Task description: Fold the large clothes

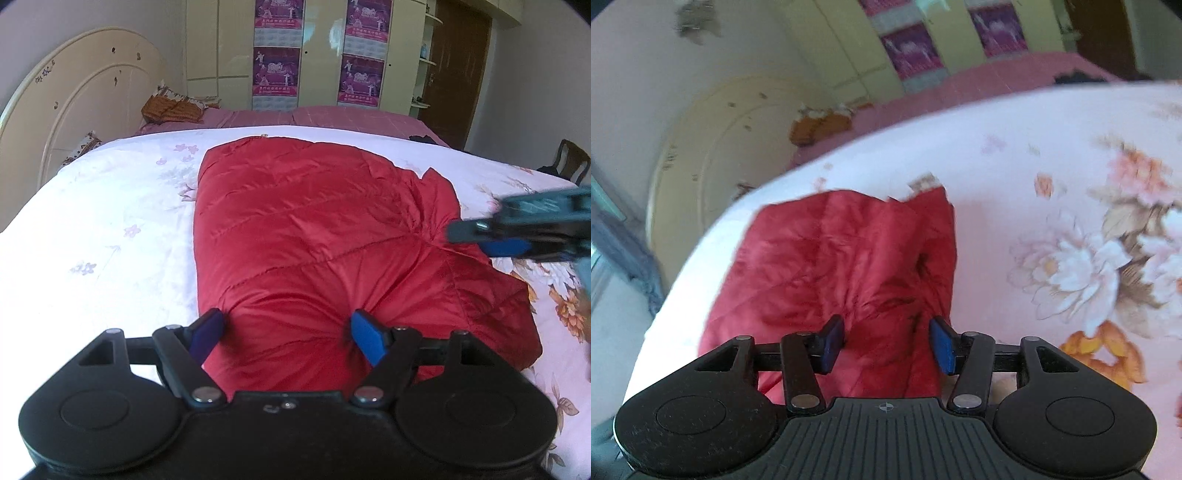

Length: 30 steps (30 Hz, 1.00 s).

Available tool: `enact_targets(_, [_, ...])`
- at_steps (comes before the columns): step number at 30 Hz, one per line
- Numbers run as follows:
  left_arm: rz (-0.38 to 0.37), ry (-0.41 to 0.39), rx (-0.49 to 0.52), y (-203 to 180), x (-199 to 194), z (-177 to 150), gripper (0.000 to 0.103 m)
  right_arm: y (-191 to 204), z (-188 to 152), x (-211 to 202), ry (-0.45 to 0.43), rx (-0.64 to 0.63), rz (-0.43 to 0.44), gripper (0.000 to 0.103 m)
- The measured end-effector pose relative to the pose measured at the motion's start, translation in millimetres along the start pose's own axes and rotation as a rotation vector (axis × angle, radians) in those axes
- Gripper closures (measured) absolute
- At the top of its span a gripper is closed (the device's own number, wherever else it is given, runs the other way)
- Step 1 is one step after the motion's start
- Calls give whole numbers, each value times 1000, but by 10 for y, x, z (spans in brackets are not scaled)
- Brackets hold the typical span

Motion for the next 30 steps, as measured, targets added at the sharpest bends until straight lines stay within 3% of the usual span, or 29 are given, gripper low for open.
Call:
enact_targets(5, [12,1,-5,-25,10,-9,28,75,-299,-284,39,-65,-7,51])
enact_targets(11, [22,7,7,-44,65,-81,26,-82,-718,-129,113,-76,-57,51])
enact_targets(19, [93,36,0,-72,68,-29,19,-59,-742,-55,100,-145,-71,50])
enact_targets(21, [124,43,1,-129,30,12,9,-51,-718,-82,117,-144,-72,50])
enact_targets(22, [139,48,0,-139,3,27,7,-50,-696,-101,124,-139,-74,48])
enact_targets(26, [195,49,-33,-201,-239,78,0,-53,-548,-372,82,-89,-90,27])
enact_targets(30, [231,59,-64,-341,-607,79,0,-18,-538,-799,51,-73,-47,25])
Point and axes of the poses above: each gripper's, at about its wrist camera, not at the fingertips, and x roughly the way its jaws point, y to its left, z to its top, the point moved 5 cm from there along x, roughly the way its jaws point, and after that the axes turned 11 degrees about -y, right-handed, at the moved point
